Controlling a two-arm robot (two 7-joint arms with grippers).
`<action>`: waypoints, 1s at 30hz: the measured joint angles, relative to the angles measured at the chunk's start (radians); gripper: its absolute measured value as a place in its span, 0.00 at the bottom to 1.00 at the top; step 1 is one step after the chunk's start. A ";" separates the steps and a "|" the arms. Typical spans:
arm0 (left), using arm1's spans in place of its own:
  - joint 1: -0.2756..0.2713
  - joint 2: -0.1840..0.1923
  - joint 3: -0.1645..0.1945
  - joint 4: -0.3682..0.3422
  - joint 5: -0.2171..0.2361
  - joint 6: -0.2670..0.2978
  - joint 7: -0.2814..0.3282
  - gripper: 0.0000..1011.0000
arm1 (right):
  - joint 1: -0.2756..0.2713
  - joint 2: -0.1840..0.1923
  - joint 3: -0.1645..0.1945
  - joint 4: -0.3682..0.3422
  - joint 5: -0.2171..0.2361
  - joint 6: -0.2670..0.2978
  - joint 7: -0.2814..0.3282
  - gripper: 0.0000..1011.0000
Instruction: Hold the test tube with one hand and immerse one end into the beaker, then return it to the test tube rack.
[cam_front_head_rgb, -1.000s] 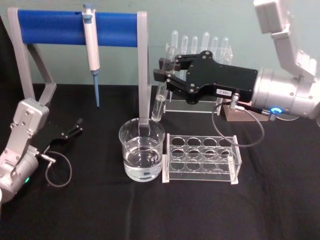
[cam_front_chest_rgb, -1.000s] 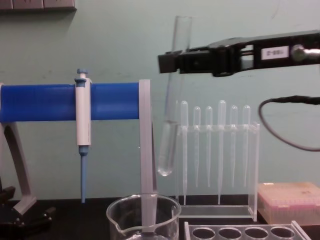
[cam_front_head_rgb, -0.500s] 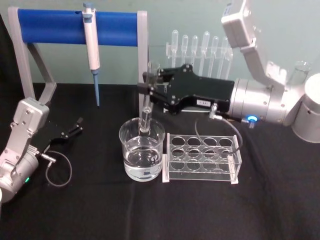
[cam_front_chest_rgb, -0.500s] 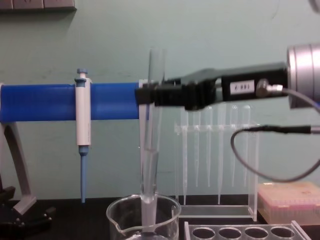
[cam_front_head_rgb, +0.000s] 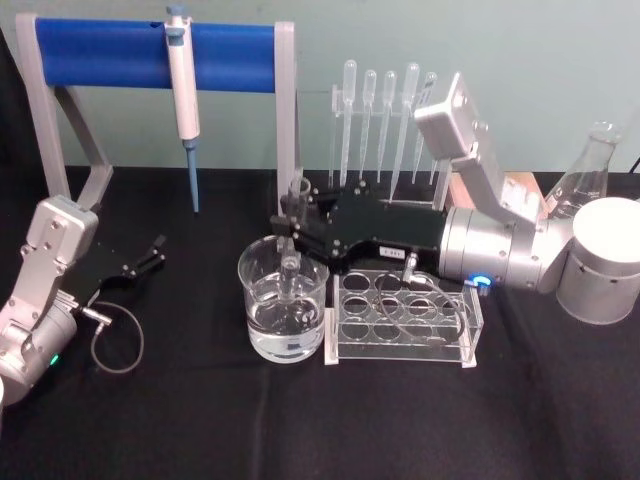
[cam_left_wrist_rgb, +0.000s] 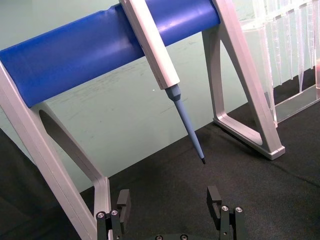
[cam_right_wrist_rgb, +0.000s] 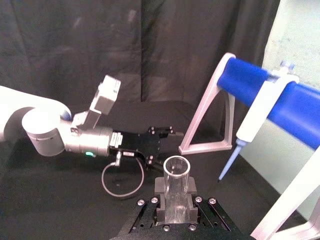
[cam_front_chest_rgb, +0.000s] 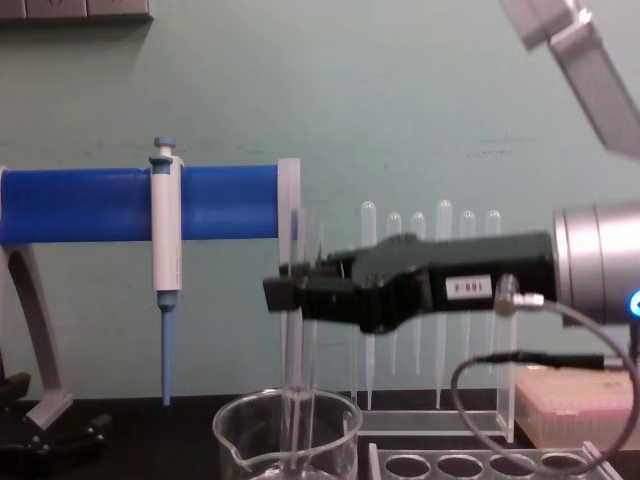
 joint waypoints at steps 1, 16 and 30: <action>0.000 0.000 0.000 0.000 0.000 0.000 0.000 0.99 | -0.003 -0.002 0.000 0.005 -0.002 -0.004 0.001 0.23; 0.000 0.000 0.000 0.000 0.000 0.000 0.000 0.99 | -0.034 -0.041 0.008 0.084 -0.047 -0.059 0.006 0.23; 0.000 0.000 0.000 0.000 0.000 0.000 0.000 0.99 | -0.041 -0.069 0.011 0.131 -0.087 -0.071 0.019 0.23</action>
